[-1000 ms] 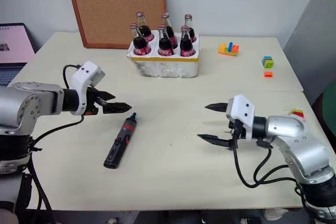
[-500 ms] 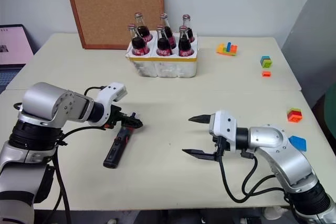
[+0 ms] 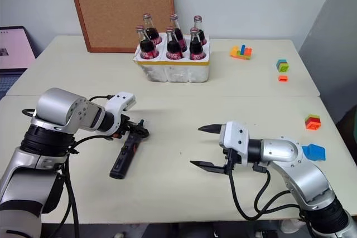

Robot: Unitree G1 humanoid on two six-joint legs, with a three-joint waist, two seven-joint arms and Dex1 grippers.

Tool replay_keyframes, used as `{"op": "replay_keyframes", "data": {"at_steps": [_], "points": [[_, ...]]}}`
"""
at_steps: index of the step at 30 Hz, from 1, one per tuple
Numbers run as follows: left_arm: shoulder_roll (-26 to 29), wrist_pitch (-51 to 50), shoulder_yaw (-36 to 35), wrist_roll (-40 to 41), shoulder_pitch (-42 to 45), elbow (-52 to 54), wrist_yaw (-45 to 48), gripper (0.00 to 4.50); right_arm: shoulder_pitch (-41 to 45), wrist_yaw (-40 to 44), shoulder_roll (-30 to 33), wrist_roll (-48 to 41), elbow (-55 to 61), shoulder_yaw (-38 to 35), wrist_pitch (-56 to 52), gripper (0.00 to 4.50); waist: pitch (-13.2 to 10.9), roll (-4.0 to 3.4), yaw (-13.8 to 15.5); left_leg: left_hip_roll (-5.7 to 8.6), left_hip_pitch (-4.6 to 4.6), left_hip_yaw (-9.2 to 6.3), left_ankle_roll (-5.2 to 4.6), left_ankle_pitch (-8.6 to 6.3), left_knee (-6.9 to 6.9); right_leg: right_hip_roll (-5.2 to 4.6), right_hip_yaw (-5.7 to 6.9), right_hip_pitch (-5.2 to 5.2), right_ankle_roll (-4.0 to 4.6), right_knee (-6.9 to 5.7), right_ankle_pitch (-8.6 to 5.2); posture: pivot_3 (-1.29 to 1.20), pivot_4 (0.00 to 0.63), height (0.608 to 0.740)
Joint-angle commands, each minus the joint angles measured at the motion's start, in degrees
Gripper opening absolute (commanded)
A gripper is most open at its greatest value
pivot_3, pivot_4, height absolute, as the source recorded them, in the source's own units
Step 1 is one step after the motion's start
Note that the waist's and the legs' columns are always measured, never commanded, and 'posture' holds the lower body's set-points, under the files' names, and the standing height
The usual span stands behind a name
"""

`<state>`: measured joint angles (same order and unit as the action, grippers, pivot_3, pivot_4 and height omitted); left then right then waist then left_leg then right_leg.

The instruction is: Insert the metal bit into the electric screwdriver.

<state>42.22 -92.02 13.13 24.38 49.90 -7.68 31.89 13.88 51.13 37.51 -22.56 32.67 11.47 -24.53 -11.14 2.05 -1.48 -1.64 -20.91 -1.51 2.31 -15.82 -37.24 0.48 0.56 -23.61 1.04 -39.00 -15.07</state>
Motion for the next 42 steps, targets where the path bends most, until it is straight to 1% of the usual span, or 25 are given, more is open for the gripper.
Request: {"op": "replay_keyframes", "data": {"at_steps": [1, 6, 8, 11, 13, 16, 18, 19, 22, 24, 25, 29, 32, 34, 35, 36, 40, 42], "points": [[-0.44, -0.33, -0.57, 0.08, -0.09, -0.25, -0.23, 3.11, -0.02, -0.38, -0.20, 0.32, 1.94, -0.28, 0.93, 4.50, 0.00, 0.00, 0.00, 0.00, 0.00, 0.00, 0.00, 0.00, 0.00, -0.02, 0.00, 0.00, 0.00, 0.00, 0.00, 0.00, 0.150, 0.740], [-0.29, -0.48, -0.67, 0.65, -1.03, -0.04, -0.48, 2.04, -0.05, -0.34, -0.41, 0.65, 1.85, -0.36, 0.98, 4.50, 0.00, 0.00, -0.01, -0.01, 0.00, 0.00, 0.01, 0.01, -0.02, -0.09, -0.01, 0.02, 0.00, 0.00, 0.00, 0.00, 0.150, 0.740], [-0.68, -0.48, -0.93, 0.32, -1.20, -0.29, -0.77, 1.76, -0.21, -0.35, -0.51, 0.72, 2.00, -0.20, 0.90, 4.50, 0.00, 0.00, -0.01, -0.01, 0.01, 0.00, 0.01, 0.01, -0.02, -0.09, -0.01, 0.02, 0.00, 0.00, 0.00, 0.00, 0.150, 0.740], [-0.93, 0.14, -1.32, 0.42, -1.43, 0.19, -0.59, 1.69, -0.54, -0.27, -0.51, 0.58, 2.40, -0.08, 0.69, 4.50, 0.00, 0.00, -0.01, 0.00, 0.03, 0.00, 0.02, 0.01, -0.02, -0.09, 0.00, 0.03, 0.00, -0.03, 0.00, 0.00, 0.150, 0.740], [-0.13, 2.97, -1.12, 1.18, -1.06, 1.86, 1.34, 1.69, -0.77, -0.20, -0.36, 0.03, 2.92, -0.33, 0.11, 4.50, 0.01, 0.00, -0.01, 0.00, 0.04, -0.01, 0.02, 0.01, -0.02, -0.09, 0.01, 0.04, 0.00, -0.05, 0.00, 0.00, 0.150, 0.740], [2.38, 11.87, 0.28, 1.07, -1.38, 7.23, 5.69, 1.69, -1.48, -0.25, 0.00, -1.76, 4.36, -1.83, -1.05, 4.50, 0.00, 0.00, 0.00, -0.01, 0.01, -0.03, 0.16, 0.09, -0.01, -0.09, 0.03, 0.03, 0.00, -0.05, 0.00, 0.00, 0.150, 0.740], [1.38, 14.96, -2.05, 1.78, -0.34, 8.91, 6.61, 1.69, -1.88, -0.38, 0.39, -4.24, 5.56, -3.75, -2.70, 4.50, -0.01, 0.01, 0.28, -0.03, -0.01, -0.06, 0.25, 0.14, -0.02, -0.11, 0.04, 0.03, 0.00, -0.04, 0.00, 0.00, 0.150, 0.740], [1.19, 18.14, -2.56, 1.59, -0.16, 9.94, 7.41, 1.69, -1.91, -0.58, 0.61, -5.41, 6.04, -4.63, -3.61, 4.50, -0.01, 0.01, 0.49, -0.03, -0.03, -0.07, 0.25, 0.14, -0.02, -0.13, 0.06, 0.03, 0.00, -0.04, 0.00, 0.00, 0.150, 0.740], [-1.22, 24.24, -4.76, 2.50, -0.44, 14.20, 8.13, 1.68, -3.27, -0.46, 2.23, -8.63, 7.37, -8.46, -5.39, 4.50, -0.01, 0.01, 1.00, -0.02, -0.03, -0.05, 0.23, 0.13, -0.04, -0.21, 0.05, 0.05, 0.00, -0.02, 0.00, 0.00, 0.150, 0.740], [-4.85, 26.96, -7.09, 3.70, -0.17, 15.33, 7.53, 1.67, -4.30, -0.37, 3.79, -9.76, 8.11, -10.91, -6.20, 4.50, -0.01, 0.02, 1.33, -0.01, -0.05, -0.02, 0.22, 0.13, -0.04, -0.28, 0.03, 0.07, -0.01, 0.02, 0.00, 0.00, 0.150, 0.740], [-6.73, 31.02, -7.88, 3.33, -0.37, 14.34, 7.66, 1.67, -3.29, -1.99, 3.90, -9.73, 8.68, -10.95, -7.66, 4.50, -0.01, 0.02, 1.34, 0.01, -0.07, 0.00, 0.22, 0.12, -0.05, -0.31, 0.03, 0.07, -0.01, 0.03, 0.00, 0.00, 0.150, 0.740], [-14.29, 39.52, -9.18, 1.96, -2.32, 13.31, 4.71, 1.67, -2.99, -4.43, 5.00, -11.59, 10.40, -14.37, -10.26, 4.50, -0.01, 0.03, 1.37, 0.04, -0.12, 0.02, 0.20, 0.12, -0.21, -0.35, 0.03, 0.09, -0.02, 0.03, 0.01, 0.00, 0.150, 0.740], [-19.78, 52.27, -8.73, -2.07, -6.17, 11.13, 1.80, 1.67, -1.88, -7.14, 5.24, -11.59, 10.98, -15.18, -12.15, 4.50, -0.01, 0.02, 1.18, 0.04, -0.12, 0.05, 0.19, 0.11, -0.27, -0.33, -0.01, 0.11, -0.03, 0.03, 0.02, 0.00, 0.150, 0.740], [-22.33, 57.48, -8.15, -3.97, -8.01, 10.67, 0.67, 1.67, -1.63, -8.19, 5.32, -11.92, 10.96, -16.33, -12.73, 4.50, -0.01, 0.02, 1.13, 0.01, -0.08, 0.08, 0.20, 0.11, -0.28, -0.33, -0.07, 0.13, -0.03, 0.01, 0.02, 0.00, 0.150, 0.740], [-23.29, 63.72, -6.82, -5.72, -10.10, 10.77, 1.79, 1.67, -1.13, -8.99, 5.00, -12.41, 10.76, -17.00, -13.27, 4.50, -0.01, 0.02, 1.13, 0.04, -0.09, 0.08, 0.20, 0.11, -0.29, -0.29, -0.05, 0.12, -0.04, 0.01, 0.03, 0.00, 0.150, 0.740], [-24.33, 65.98, -6.24, -6.26, -12.07, 10.83, 1.98, 1.67, -0.40, -10.03, 4.67, -12.19, 10.56, -16.89, -13.66, 4.50, -0.01, 0.02, 1.13, 0.03, -0.09, 0.07, 0.19, 0.11, -0.30, -0.28, -0.04, 0.12, -0.04, 0.01, 0.03, 0.00, 0.150, 0.740], [-27.93, 69.32, -6.58, -6.53, -16.94, 11.55, 0.27, 1.66, 0.56, -11.98, 4.76, -12.61, 10.56, -17.50, -14.99, 4.50, 0.00, 0.01, 1.38, 0.01, -0.08, 0.06, 0.19, 0.11, -0.33, -0.22, -0.02, 0.17, -0.05, 0.02, 0.03, 0.00, 0.150, 0.740], [-28.16, 70.03, -6.60, -6.90, -18.80, 12.50, 0.32, 1.66, 0.76, -12.08, 5.20, -13.95, 10.91, -18.42, -15.85, 4.50, 0.00, 0.00, 1.39, 0.02, -0.09, 0.05, 0.17, 0.10, -0.39, -0.21, 0.00, 0.20, -0.05, 0.02, 0.03, 0.00, 0.150, 0.740]]}}
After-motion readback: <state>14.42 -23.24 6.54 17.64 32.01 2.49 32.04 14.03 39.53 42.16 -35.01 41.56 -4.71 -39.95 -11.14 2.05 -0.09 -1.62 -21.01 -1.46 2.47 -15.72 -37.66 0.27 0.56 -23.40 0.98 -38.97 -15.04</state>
